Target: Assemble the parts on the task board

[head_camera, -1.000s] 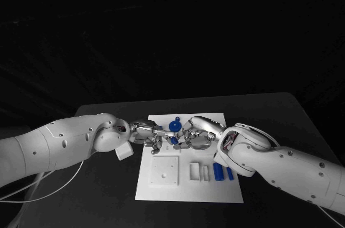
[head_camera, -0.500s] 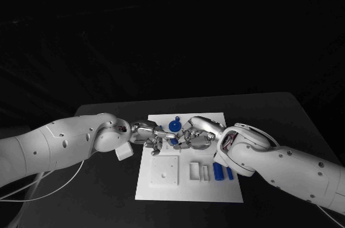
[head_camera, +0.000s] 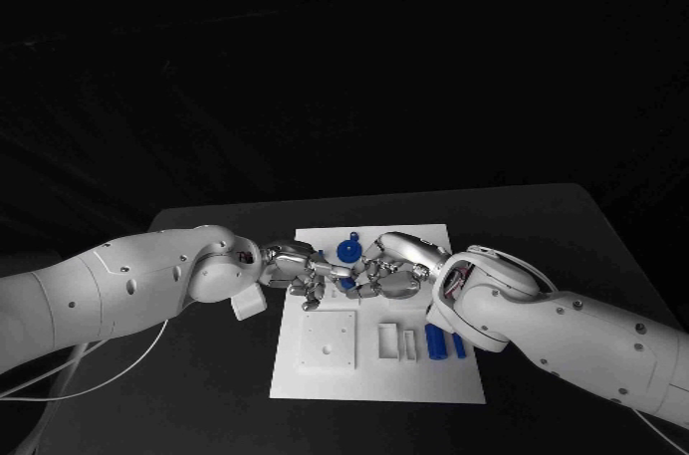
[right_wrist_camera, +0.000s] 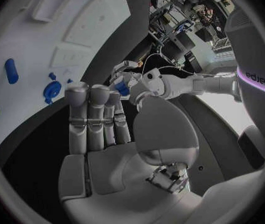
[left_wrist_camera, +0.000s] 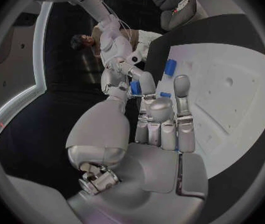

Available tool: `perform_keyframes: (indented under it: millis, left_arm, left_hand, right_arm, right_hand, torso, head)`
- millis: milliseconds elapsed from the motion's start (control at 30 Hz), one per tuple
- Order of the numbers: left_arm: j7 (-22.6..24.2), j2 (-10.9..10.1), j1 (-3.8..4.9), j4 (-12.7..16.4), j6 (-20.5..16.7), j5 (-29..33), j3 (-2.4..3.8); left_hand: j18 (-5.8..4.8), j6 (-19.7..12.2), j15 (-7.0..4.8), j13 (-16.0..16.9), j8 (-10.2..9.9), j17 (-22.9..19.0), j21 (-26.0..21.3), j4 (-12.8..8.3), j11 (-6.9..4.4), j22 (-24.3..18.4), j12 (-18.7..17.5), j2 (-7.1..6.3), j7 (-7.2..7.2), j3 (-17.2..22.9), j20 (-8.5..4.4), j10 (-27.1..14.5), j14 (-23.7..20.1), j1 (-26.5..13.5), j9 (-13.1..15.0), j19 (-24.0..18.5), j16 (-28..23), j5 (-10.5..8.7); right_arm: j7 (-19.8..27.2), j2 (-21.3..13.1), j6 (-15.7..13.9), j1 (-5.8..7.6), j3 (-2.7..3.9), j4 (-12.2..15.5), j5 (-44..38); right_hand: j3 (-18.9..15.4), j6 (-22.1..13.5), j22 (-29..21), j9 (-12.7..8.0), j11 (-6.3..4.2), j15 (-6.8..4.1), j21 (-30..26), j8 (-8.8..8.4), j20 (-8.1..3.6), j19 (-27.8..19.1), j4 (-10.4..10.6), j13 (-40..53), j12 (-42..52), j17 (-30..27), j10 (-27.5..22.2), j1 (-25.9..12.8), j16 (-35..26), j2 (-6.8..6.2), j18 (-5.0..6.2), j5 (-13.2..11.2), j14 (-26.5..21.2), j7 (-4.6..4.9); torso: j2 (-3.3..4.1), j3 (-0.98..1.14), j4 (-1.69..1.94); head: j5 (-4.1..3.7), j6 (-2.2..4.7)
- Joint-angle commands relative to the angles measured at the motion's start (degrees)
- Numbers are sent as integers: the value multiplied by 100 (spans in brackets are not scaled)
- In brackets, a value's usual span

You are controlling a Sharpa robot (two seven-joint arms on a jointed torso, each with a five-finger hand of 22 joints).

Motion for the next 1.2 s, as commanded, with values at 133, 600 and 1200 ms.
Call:
perform_keyframes:
  millis: [133, 600, 1200]
  left_arm:
    - [-78, 20, 5, 6, -24, -56, 2]
    - [-90, 43, 5, 5, -76, -84, 0]
    - [-41, 40, 5, 31, -119, 63, -1]
  left_hand:
    - [-36, 42, 7, 7, 3, 31, 1, -222, 24, 103, 3, 203, 4, -110, -4, 219, 22, 75, 47, 12, 19, 97]
    - [-46, 61, -3, 1, 4, 43, 12, -518, 11, 103, 8, 597, -27, -268, -15, 219, 25, 283, 106, 7, 25, 187]
    - [-64, -31, -22, -25, 25, 70, 49, -1189, -12, 110, -14, 980, -67, 284, -37, 227, 18, 536, 745, -20, 32, 1686]
  right_arm:
    - [2, 10, 91, -6, -1, 7, -53]
    - [-17, 15, 126, -8, -1, 17, -71]
    - [-90, 28, 93, -9, -1, -5, -120]
  right_hand:
    - [-2, 41, 477, 7, -7, -35, 39, 20, -13, 11, 23, 6, -11, 5, 30, 38, 6, 9, -29, -7, 5, 10]
    - [-2, 41, 477, 7, -7, -35, 39, 20, -13, 11, 23, 6, -11, 5, 30, 38, 6, 9, -29, -7, 5, 10]
    - [7, 47, 476, 7, -7, -36, 36, 21, -14, 11, 20, 12, -20, 18, 28, 38, -4, 1, -28, -6, 9, 9]
  torso:
    - [-2, 5, 0]
    - [1, -1, 2]
    - [0, 1, 0]
  head:
    - [4, -6]
    - [2, -11]
    - [3, -19]
